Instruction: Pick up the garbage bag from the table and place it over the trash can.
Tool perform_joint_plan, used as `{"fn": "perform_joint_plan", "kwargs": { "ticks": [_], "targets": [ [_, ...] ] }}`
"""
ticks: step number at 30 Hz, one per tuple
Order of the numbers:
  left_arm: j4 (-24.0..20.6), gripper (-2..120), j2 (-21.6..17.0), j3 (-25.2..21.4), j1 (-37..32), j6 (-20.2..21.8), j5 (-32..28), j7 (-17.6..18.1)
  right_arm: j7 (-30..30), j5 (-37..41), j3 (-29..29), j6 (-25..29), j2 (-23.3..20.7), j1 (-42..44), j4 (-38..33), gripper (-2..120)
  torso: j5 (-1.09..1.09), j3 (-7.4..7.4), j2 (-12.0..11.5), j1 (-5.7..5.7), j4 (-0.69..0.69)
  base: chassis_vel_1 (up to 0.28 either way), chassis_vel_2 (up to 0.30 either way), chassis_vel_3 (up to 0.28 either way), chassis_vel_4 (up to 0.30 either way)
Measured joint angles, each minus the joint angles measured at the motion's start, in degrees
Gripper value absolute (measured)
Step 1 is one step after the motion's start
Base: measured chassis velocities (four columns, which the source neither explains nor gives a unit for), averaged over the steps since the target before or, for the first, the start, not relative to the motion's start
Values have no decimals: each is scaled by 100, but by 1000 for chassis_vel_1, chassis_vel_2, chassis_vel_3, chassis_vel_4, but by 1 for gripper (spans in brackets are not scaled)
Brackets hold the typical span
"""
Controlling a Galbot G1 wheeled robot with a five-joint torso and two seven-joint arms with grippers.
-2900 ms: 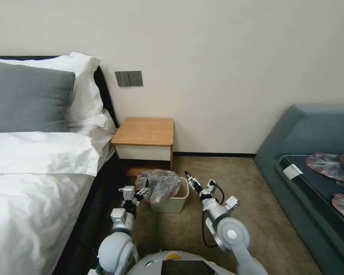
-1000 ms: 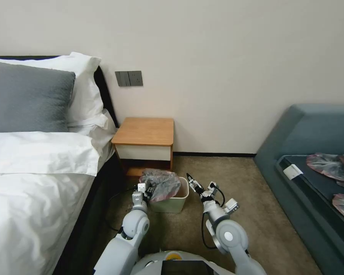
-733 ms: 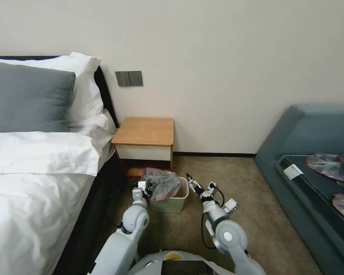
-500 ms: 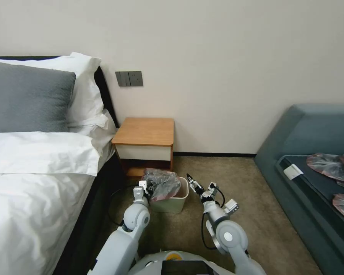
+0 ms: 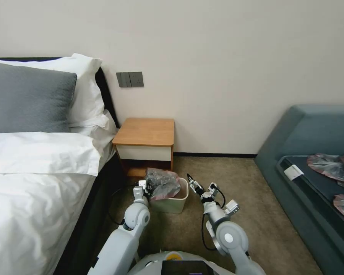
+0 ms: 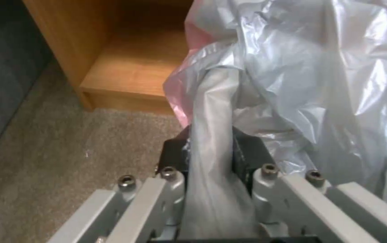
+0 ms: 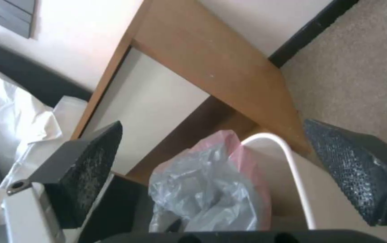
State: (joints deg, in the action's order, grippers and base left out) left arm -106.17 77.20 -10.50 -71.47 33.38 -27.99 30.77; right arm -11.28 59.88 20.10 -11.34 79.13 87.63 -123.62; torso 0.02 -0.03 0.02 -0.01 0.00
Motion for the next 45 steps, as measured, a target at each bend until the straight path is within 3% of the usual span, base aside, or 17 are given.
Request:
{"fn": "perform_joint_plan", "kwargs": {
  "ticks": [6, 8, 9, 10, 12, 22, 25, 37, 42, 45],
  "targets": [
    [-109, 12, -22, 4, -194, -469, 55, 58, -2, -62, 1, 4, -15, 7, -209, 100, -5, 3, -1, 1, -1, 0, 0, 0, 0],
    [-188, 7, -55, 16, -438, -1250, 95, 25, 0, -215, -71, -30, -52, -10, -500, 100, -9, 4, -2, 1, -3, 0, 0, 0, 0],
    [-188, 7, -55, 16, -438, -1250, 95, 25, 0, -215, -71, -30, -52, -10, -500, 100, -9, 4, -2, 1, -3, 0, 0, 0, 0],
    [-199, 7, -83, -2, -587, -1747, 337, -71, 35, -324, -138, -95, -84, -30, -673, 100, -11, 6, -3, 2, -4, 0, 0, 0, 0],
    [-262, 7, -110, -109, -773, -2253, 686, -265, 138, -424, -229, -231, -160, -76, -857, 100, -4, 5, -3, 2, -1, 0, 0, 0, 0],
    [-631, 7, -174, -428, -1220, -3362, 1114, -831, 584, -669, -428, -877, -801, -597, -1112, 100, -3, 4, -3, 2, 0, 0, 0, 0, 0],
    [-683, 6, -169, -583, -1357, -3862, 1126, -1083, 895, -1092, -491, -962, -1081, -728, -1050, 100, -1, 4, -3, 2, 0, 0, 0, 0, 0],
    [-671, 6, -139, -794, -1707, -5075, 1138, -1677, 1232, -2168, -786, -1007, -1235, -1084, -824, 100, -1, 3, -3, 1, -1, 0, 0, 0, 0],
    [-634, 6, -141, -847, -1757, -5372, 1165, -1928, 1340, -1935, -749, -1071, -1377, -1386, -739, 100, -2, 3, -3, 1, -1, 0, 0, 0, 0],
    [-640, 6, -161, -859, -1799, -5519, 1145, -2071, 1331, -1386, -674, -1291, -1516, -1709, -626, 100, -2, 3, -3, 1, -1, 0, 0, 0, 0]
  ]
}}
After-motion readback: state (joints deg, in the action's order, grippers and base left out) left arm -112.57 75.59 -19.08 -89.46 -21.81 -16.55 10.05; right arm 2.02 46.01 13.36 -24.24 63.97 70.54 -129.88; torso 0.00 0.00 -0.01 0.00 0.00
